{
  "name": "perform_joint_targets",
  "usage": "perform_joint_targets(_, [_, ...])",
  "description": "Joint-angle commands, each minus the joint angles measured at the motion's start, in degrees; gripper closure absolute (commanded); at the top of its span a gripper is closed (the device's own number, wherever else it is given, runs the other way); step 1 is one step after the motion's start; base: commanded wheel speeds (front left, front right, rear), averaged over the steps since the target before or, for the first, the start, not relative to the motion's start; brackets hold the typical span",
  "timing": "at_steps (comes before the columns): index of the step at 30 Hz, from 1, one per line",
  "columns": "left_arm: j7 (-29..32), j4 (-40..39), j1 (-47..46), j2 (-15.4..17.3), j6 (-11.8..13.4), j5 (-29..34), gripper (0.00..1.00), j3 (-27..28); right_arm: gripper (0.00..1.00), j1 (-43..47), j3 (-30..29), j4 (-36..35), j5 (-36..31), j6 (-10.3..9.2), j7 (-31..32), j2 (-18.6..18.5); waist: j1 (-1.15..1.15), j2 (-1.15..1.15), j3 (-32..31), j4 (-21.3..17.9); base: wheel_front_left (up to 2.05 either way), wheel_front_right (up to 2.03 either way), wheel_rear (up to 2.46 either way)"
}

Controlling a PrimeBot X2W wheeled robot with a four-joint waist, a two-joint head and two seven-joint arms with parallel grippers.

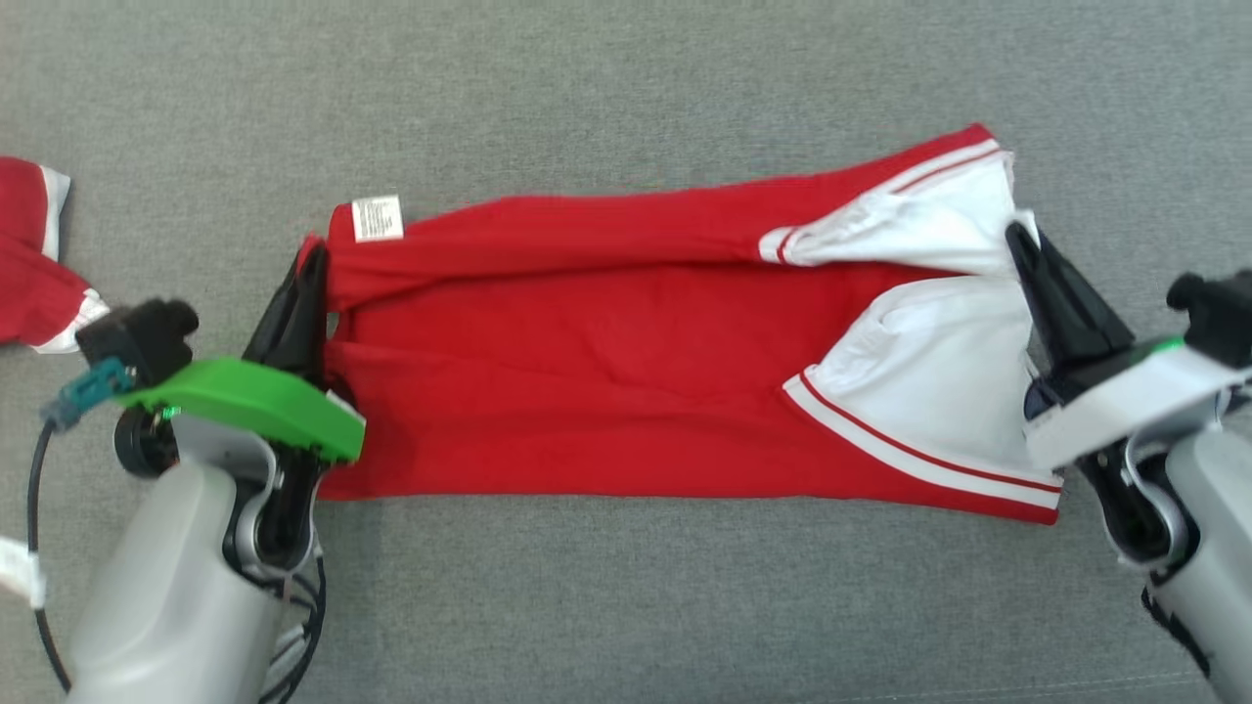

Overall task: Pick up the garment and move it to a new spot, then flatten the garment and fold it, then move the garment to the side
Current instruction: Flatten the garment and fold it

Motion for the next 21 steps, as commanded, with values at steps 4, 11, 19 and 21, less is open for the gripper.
perform_joint_targets(4, [0.1,-5.1,5.8,1.8,2.3,0.0,1.00,0.3,1.00,7.9,-4.3,-3.0,-1.8,-0.08,-0.4,2.9,0.00,0.00,-1.1,-0.6,0.00,0.00,0.00])
perform_joint_targets(11, [-0.6,-9.2,11.7,3.2,6.2,2.3,0.00,-0.3,0.00,17.1,-9.3,-6.6,-5.6,-0.08,-0.5,7.1,0.00,0.00,-2.5,-0.9,0.00,0.00,0.00])
perform_joint_targets(19, [-6.9,-16.0,17.4,2.6,15.4,13.1,0.00,0.8,0.00,22.0,-18.5,-14.5,-17.9,-0.08,-0.4,12.9,0.00,0.00,-5.4,-2.1,0.00,0.00,0.00])
perform_joint_targets(21, [-7.3,-18.9,18.9,2.2,17.5,16.9,0.00,1.0,0.00,22.7,-20.8,-16.3,-20.7,-0.07,0.0,14.3,0.00,0.00,-6.3,-2.2,0.00,0.00,0.00])
